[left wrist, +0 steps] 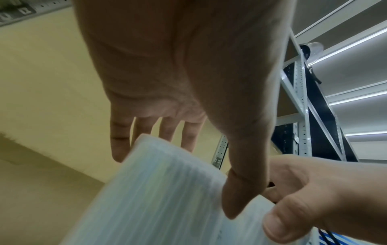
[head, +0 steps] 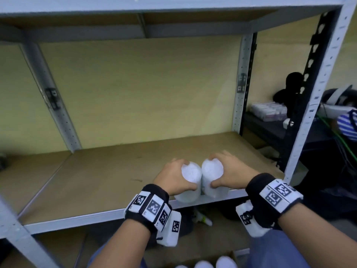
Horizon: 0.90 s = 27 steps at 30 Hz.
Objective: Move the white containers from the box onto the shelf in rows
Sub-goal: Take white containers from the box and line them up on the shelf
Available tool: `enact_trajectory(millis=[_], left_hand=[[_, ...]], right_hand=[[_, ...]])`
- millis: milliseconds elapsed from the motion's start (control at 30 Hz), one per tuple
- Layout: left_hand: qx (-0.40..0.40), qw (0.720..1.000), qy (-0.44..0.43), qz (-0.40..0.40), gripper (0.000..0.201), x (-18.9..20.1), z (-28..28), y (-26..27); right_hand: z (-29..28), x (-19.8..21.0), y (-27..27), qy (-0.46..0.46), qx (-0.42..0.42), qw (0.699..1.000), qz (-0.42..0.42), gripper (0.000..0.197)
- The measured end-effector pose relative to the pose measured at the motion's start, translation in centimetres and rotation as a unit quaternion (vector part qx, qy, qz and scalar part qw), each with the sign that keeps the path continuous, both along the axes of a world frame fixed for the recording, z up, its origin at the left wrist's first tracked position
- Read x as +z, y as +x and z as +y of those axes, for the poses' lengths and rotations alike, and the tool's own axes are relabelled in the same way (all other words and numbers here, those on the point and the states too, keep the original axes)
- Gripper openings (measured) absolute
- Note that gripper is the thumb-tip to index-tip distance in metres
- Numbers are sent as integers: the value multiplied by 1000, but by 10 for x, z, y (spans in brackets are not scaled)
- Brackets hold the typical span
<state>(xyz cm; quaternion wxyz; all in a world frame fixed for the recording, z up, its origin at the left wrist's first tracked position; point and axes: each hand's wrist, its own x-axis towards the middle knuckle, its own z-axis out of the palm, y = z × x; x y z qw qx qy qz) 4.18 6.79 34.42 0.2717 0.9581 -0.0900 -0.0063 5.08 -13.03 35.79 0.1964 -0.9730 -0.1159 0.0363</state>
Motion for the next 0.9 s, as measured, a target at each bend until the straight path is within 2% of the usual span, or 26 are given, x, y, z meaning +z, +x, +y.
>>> enact_trajectory(millis=[167,400,567,733,800,900], left_hand=[[34,999,-5,20,73,-9,6,27],[30,999,-5,40,72,-24,13,48],[18,999,-3,37,72,-27,15,49],[-8,998,13,58,78,-25,17,46],[-14,999,21,42,74,-25,17,39],[-11,999,34,-11,57,-24,15,29]], right_hand=[[11,-13,35,23,0,1000,12,80],[13,-38,61,44,3,998,35,75],[11,-41,62,26,18,999,38,76],[11,-31,49,-40,13,998,39,79],[11,-25,41,-45,5,999,9,70],[9,-21,34,-47,10,998,-45,45]])
